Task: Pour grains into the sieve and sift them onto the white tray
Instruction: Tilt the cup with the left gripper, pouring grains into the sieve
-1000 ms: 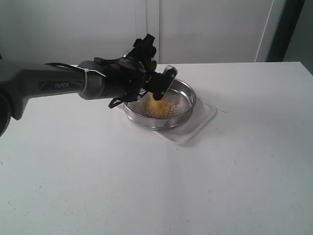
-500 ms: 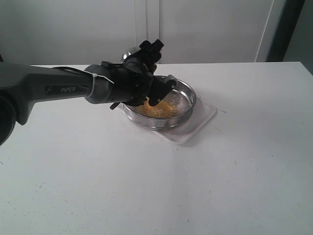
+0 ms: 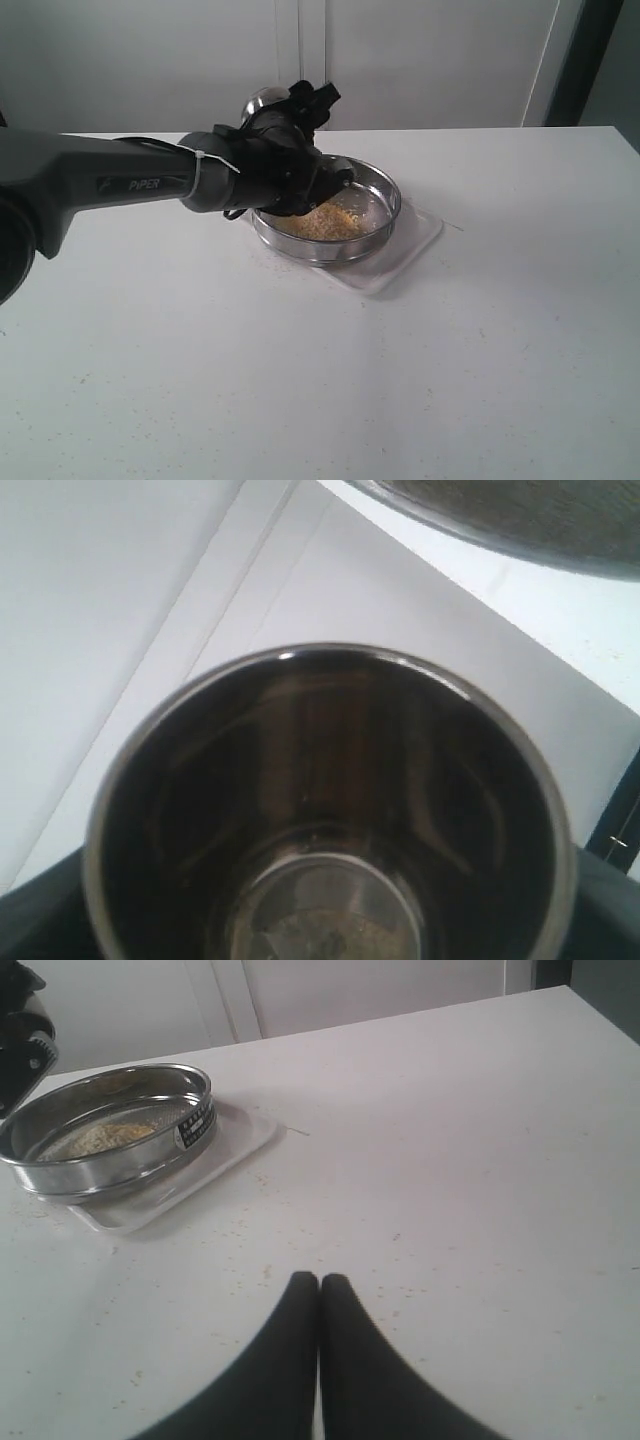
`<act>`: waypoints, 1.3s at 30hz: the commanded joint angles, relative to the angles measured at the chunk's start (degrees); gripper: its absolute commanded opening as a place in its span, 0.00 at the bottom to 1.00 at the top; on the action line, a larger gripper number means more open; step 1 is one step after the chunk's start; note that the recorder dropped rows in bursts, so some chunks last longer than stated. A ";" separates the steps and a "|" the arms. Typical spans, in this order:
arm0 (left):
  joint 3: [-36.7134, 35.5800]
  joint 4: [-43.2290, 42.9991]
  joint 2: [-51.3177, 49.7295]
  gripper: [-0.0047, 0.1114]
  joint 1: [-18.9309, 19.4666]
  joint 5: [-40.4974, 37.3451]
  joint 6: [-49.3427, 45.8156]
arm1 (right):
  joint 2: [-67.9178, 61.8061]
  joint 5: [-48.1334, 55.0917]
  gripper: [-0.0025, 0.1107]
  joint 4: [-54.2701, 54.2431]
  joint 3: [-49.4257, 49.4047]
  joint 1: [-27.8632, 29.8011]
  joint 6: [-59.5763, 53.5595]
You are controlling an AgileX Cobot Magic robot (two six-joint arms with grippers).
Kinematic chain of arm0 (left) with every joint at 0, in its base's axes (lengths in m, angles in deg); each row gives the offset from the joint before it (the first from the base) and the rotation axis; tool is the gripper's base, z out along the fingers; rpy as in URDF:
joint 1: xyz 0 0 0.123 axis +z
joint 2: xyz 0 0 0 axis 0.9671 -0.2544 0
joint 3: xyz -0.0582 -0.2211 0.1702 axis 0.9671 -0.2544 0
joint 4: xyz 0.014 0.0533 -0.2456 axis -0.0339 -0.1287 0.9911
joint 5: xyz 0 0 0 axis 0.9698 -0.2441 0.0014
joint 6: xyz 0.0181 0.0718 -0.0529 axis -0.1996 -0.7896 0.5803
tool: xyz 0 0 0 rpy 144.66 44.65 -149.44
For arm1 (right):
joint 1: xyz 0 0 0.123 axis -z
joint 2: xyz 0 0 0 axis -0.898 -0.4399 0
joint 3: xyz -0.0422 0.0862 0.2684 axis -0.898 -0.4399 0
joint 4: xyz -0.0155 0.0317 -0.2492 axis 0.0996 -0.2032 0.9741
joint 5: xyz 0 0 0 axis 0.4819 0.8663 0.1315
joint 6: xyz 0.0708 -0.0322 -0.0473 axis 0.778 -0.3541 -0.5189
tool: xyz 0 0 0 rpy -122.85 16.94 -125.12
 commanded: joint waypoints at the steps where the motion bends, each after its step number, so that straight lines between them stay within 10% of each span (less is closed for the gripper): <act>1: 2.92 -1.45 0.08 0.04 -0.66 0.07 0.66 | 0.24 -0.84 0.02 0.38 -0.39 -0.10 0.17; 25: 3.47 -1.45 -1.87 0.04 -4.48 -7.84 8.85 | 0.24 -0.84 0.02 0.38 -0.39 -0.10 0.17; 30: 4.43 -1.45 -2.29 0.04 -4.10 2.04 16.06 | 0.24 -0.84 0.02 0.38 -0.39 -0.10 0.17; 39: 4.46 -1.45 -2.84 0.04 -3.58 -8.81 14.59 | 0.24 -0.84 0.02 0.38 -0.39 -0.10 0.17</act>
